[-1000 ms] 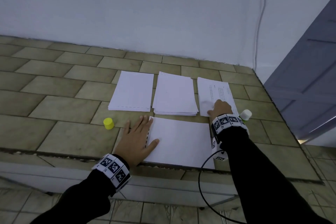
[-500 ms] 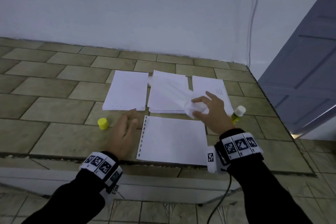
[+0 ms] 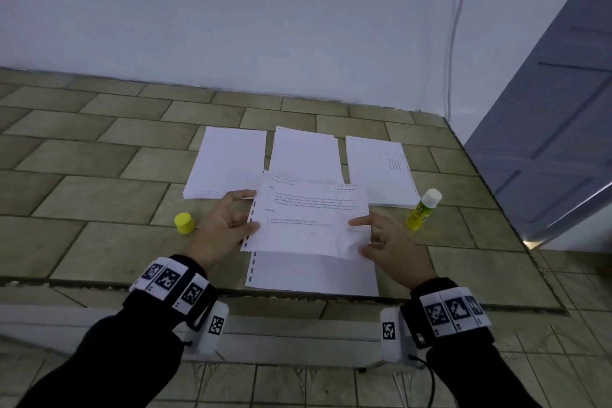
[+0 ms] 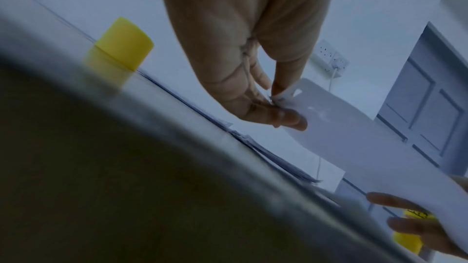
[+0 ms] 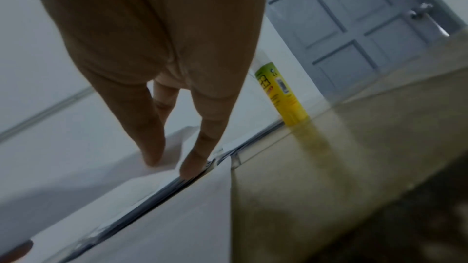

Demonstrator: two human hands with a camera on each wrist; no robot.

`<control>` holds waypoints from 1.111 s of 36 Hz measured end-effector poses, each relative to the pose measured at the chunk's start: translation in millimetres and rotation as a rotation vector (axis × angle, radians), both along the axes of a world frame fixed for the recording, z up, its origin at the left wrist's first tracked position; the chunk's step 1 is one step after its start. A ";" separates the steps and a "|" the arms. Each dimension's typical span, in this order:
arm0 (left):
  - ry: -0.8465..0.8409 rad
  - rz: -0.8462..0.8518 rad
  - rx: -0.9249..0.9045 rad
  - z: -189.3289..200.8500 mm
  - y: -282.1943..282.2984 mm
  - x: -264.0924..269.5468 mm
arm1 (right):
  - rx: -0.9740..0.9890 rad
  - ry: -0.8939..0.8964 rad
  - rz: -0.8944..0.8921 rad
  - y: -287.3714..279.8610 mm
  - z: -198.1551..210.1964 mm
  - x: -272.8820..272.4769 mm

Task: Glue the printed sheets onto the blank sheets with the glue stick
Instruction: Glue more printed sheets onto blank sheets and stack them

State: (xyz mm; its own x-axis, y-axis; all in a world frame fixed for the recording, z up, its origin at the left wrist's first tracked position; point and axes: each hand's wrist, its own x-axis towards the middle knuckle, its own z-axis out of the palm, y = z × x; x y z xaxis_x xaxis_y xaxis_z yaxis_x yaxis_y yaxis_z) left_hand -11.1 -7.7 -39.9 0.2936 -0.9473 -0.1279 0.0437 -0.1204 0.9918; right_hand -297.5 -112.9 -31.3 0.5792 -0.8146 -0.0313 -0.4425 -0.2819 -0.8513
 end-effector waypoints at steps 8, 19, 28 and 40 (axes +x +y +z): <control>-0.205 -0.100 -0.024 -0.7 7.4 -8.6 | 0.011 0.060 -0.190 -3.7 0.2 -8.6; -0.664 -0.148 0.079 -6.7 9.3 -8.3 | -0.008 0.291 -0.105 0.0 -2.3 -6.5; -0.739 -0.142 0.048 -9.5 12.6 -11.7 | -0.073 0.379 -0.073 1.5 -7.6 -8.0; -0.774 -0.146 0.134 -17.3 15.9 -9.1 | -0.002 0.316 -0.061 2.7 -9.8 -15.7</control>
State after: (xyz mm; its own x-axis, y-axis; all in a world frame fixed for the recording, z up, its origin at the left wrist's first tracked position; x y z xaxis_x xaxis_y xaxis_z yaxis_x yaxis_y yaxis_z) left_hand -20.2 8.2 -57.2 0.2195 -0.9741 -0.0539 -0.6766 -0.1918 0.7109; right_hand -313.2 -110.2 -41.1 0.4908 -0.8480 -0.1999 -0.7009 -0.2480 -0.6687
